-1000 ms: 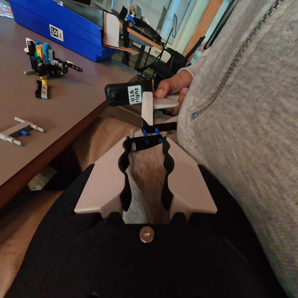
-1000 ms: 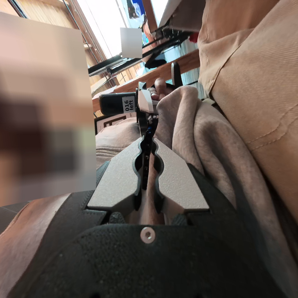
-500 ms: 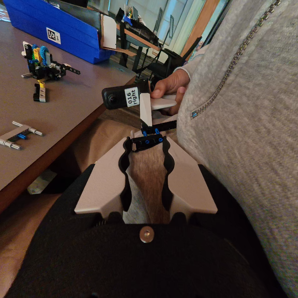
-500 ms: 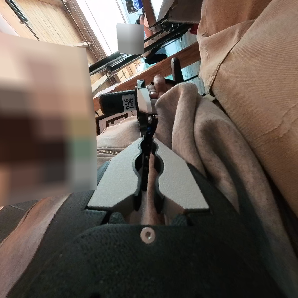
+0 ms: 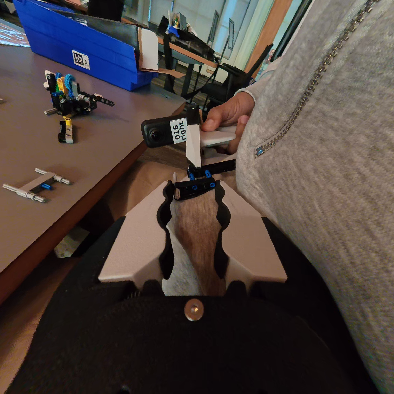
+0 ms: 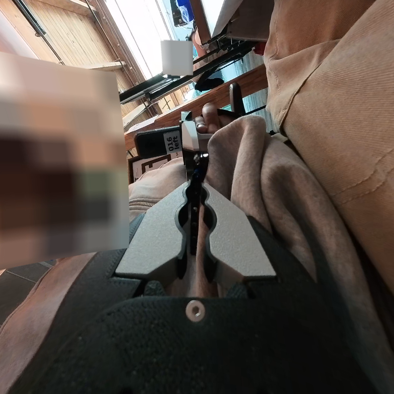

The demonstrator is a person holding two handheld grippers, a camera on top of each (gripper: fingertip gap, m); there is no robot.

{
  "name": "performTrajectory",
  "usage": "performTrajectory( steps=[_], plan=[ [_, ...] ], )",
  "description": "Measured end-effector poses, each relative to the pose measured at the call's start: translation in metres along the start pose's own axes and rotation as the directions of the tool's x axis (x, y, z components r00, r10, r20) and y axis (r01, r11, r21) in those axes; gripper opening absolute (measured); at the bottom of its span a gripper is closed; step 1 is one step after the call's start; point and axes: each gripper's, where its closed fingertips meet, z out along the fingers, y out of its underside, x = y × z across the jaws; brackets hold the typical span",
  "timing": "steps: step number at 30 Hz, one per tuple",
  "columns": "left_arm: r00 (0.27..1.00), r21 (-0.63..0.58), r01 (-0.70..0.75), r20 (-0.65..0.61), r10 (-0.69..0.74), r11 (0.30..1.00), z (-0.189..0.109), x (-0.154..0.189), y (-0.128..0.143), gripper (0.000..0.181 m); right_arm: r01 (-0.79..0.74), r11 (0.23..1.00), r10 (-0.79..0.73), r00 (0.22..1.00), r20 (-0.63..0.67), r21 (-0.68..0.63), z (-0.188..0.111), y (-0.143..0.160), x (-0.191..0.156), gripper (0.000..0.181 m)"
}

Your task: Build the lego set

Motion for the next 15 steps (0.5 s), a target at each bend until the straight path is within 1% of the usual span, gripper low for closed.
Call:
performTrajectory(
  steps=[15],
  plan=[
    [1.000, -0.001, -0.002, 0.012, 0.002, 1.000, -0.0003, -0.0050, -0.0001, 0.036, 0.018, 1.000, -0.018, 1.000, -0.002, 0.004, 0.0005, -0.0048, -0.0001, 0.006]
  ],
)
